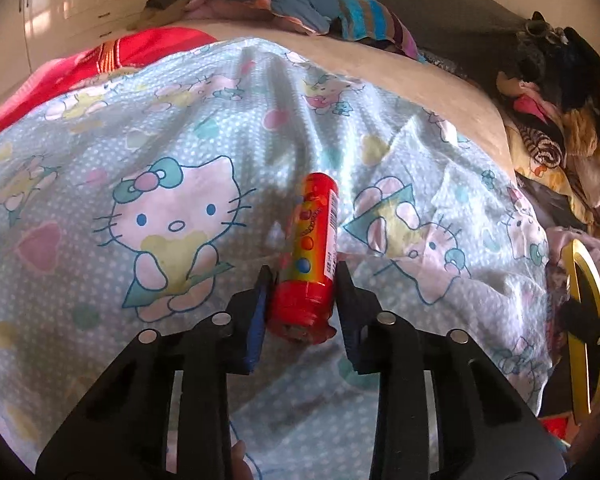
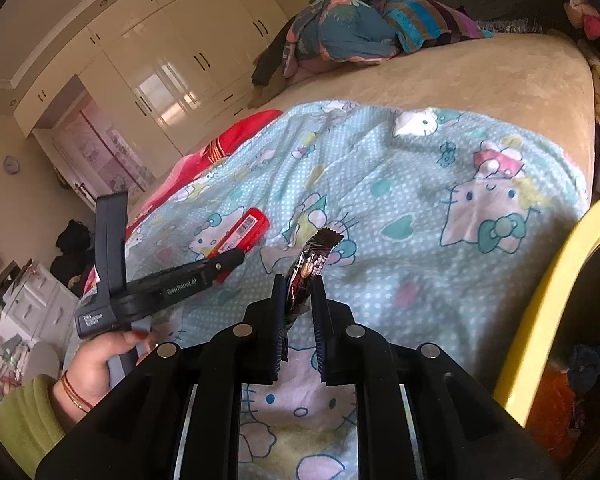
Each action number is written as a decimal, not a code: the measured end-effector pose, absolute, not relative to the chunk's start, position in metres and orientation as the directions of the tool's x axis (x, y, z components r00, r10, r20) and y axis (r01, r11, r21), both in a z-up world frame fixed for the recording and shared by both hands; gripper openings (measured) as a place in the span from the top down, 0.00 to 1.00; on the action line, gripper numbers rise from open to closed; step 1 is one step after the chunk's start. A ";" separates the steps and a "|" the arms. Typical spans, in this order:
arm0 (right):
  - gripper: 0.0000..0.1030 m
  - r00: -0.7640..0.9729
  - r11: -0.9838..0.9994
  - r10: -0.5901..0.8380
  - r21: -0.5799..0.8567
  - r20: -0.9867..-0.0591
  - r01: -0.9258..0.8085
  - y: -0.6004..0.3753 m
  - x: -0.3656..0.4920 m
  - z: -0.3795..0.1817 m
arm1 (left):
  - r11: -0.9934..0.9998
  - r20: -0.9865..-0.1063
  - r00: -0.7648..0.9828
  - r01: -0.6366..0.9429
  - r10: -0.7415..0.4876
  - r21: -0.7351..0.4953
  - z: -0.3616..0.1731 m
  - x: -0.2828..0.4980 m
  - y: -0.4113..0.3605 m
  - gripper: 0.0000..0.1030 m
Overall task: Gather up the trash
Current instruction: 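Grasp the red candy tube with the left tool while the right tool grasps the chocolate wrapper, then carry the red tube and chocolate wrapper over the yellow bin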
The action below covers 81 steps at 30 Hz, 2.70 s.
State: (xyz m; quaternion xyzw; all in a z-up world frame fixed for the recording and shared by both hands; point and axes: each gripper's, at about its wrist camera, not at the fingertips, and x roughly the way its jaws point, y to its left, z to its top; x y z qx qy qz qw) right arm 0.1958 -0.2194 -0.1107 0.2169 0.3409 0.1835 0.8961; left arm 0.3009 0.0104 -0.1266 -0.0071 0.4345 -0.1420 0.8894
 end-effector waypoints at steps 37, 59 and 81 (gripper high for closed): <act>0.62 0.646 0.920 0.362 0.370 -0.672 -0.130 -0.220 0.207 -0.123 | 0.903 -0.538 0.728 0.386 -0.425 -0.190 -0.004 0.171 -0.075 0.77; 0.87 0.722 0.853 0.396 0.518 -0.567 -0.061 -0.318 0.160 -0.079 | 0.871 -0.505 0.713 0.439 -0.487 -0.220 0.008 0.141 -0.103 0.77; 0.83 0.690 0.819 0.281 0.542 -0.667 0.190 -0.421 0.112 -0.113 | 0.761 -0.625 0.515 0.615 -0.586 -0.207 -0.042 0.111 -0.199 0.77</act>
